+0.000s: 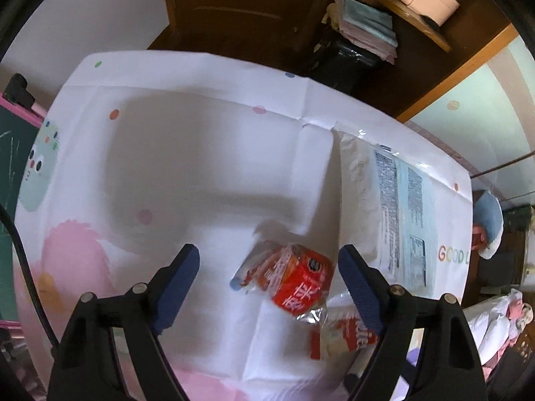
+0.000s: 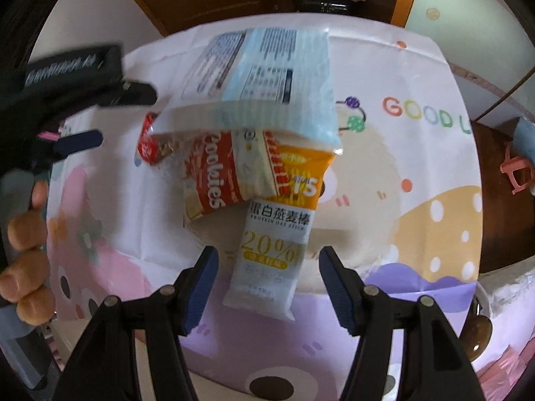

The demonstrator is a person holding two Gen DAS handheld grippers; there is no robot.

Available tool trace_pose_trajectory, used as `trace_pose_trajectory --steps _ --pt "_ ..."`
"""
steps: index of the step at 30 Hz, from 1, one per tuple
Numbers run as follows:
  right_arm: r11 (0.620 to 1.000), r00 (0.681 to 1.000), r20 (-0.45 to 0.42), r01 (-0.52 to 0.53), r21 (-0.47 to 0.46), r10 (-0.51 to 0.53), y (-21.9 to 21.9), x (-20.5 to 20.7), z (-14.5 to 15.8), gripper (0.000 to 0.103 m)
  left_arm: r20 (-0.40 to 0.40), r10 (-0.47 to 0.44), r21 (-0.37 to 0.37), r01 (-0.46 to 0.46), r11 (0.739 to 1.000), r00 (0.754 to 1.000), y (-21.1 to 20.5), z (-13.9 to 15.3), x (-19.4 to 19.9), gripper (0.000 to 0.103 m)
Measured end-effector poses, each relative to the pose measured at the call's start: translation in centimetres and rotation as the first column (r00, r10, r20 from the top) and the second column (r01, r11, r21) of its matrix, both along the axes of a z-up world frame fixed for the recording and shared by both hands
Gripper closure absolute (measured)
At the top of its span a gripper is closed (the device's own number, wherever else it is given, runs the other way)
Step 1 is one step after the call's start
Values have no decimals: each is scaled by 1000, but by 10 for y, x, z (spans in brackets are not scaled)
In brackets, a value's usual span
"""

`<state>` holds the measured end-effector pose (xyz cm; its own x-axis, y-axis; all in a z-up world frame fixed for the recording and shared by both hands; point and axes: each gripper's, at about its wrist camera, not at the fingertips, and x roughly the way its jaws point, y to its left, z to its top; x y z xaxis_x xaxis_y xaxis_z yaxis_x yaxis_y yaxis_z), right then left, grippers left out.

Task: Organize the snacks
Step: 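Grasp red packet with left gripper while right grasps white oat bar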

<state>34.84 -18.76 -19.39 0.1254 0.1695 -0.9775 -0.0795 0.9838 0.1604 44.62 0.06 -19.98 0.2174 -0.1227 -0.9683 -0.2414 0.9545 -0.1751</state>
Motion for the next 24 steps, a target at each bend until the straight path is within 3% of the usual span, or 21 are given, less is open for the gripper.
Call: trace_pose_trajectory --steps 3,9,11,13,15,20,22,24 --pt "1000 1000 -10 -10 -20 10 4 -5 -5 41 -16 -2 5 2 1000 1000 -6 -10 2 19" --pt "998 999 1 -37 -51 38 11 -18 -8 59 -37 0 -1 0 1000 999 -11 -21 1 21" --pt "998 999 -1 -39 -44 38 9 -21 -8 59 -41 -3 -10 3 1000 999 -11 -21 0 24" --pt "999 999 -4 -38 -39 37 9 -24 -7 60 -46 -9 -44 7 999 999 -9 -19 -1 37" --pt "999 999 -7 -39 -34 39 8 -27 -7 60 -49 -10 -74 6 997 999 -7 -18 -3 39" --pt "998 999 -10 -49 -39 49 6 -28 -8 60 -41 31 -158 -37 987 999 10 -23 -7 39" --pt "998 999 -13 -52 -45 52 2 -30 -1 60 -32 48 -156 -53 986 998 15 -24 -8 38" --pt "997 998 -18 -56 -53 55 2 -27 -2 60 -45 50 -164 -56 985 998 13 -24 -5 31"
